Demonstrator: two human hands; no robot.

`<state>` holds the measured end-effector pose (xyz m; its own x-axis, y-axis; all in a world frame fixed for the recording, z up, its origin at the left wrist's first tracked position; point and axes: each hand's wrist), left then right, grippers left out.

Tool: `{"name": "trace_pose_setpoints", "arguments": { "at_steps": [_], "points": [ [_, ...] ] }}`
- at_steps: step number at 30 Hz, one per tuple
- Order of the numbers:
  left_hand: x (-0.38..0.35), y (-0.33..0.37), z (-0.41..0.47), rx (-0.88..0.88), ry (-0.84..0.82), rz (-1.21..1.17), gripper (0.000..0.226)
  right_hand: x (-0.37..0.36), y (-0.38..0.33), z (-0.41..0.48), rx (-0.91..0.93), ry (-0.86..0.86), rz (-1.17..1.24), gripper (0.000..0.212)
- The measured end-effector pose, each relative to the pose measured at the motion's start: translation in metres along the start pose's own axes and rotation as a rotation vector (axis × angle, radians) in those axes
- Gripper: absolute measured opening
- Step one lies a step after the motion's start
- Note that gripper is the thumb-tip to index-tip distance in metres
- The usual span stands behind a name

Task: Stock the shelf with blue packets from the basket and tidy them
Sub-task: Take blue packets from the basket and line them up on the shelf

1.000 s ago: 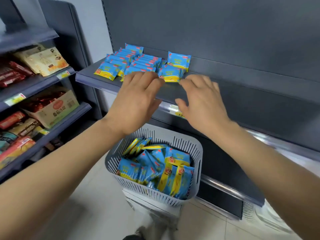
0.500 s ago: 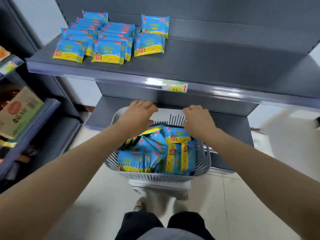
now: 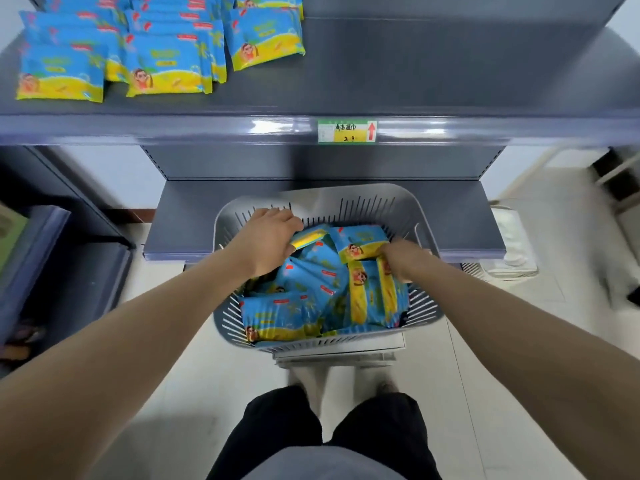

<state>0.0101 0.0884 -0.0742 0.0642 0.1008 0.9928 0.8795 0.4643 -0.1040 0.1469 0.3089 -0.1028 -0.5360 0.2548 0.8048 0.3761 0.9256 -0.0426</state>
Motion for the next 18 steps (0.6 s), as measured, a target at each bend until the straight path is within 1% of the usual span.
{"name": "trace_pose_setpoints", "arguments": {
  "at_steps": [3,5,7,9,13,15,18],
  "points": [
    [-0.009,-0.003,-0.003,-0.023,-0.111,-0.018,0.036,0.002,-0.002,0.004,0.009,0.007,-0.063,0.034],
    [-0.017,-0.002,-0.008,-0.059,-0.263,-0.073,0.037,0.002,-0.004,0.004,0.043,-0.04,-0.103,0.025],
    [-0.026,0.001,-0.013,-0.051,-0.442,-0.168,0.04,0.002,-0.005,0.003,0.053,-0.116,-0.086,0.03],
    [-0.034,0.004,-0.016,-0.042,-0.559,-0.191,0.04,0.004,-0.006,0.0,0.053,-0.163,0.003,0.039],
    [-0.042,0.01,-0.016,-0.072,-0.663,-0.144,0.024,0.004,-0.008,-0.008,0.022,-0.107,0.223,0.051],
    [-0.045,0.012,-0.018,-0.07,-0.699,-0.136,0.023,0.003,-0.012,-0.013,0.004,-0.104,0.296,0.057],
    [-0.049,0.012,-0.022,-0.056,-0.717,-0.107,0.029,-0.003,-0.016,-0.016,-0.003,-0.168,0.207,0.039]
  ]
}}
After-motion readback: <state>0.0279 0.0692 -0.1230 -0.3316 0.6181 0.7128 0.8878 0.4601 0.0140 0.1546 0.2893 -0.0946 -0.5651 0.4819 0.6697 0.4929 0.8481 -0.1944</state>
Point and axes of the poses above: each hand's wrist, its own z-axis towards the middle knuckle, its own x-axis out of the back of the hand, y = z × x, and after that the axes turned 9 degrees about z, right-handed
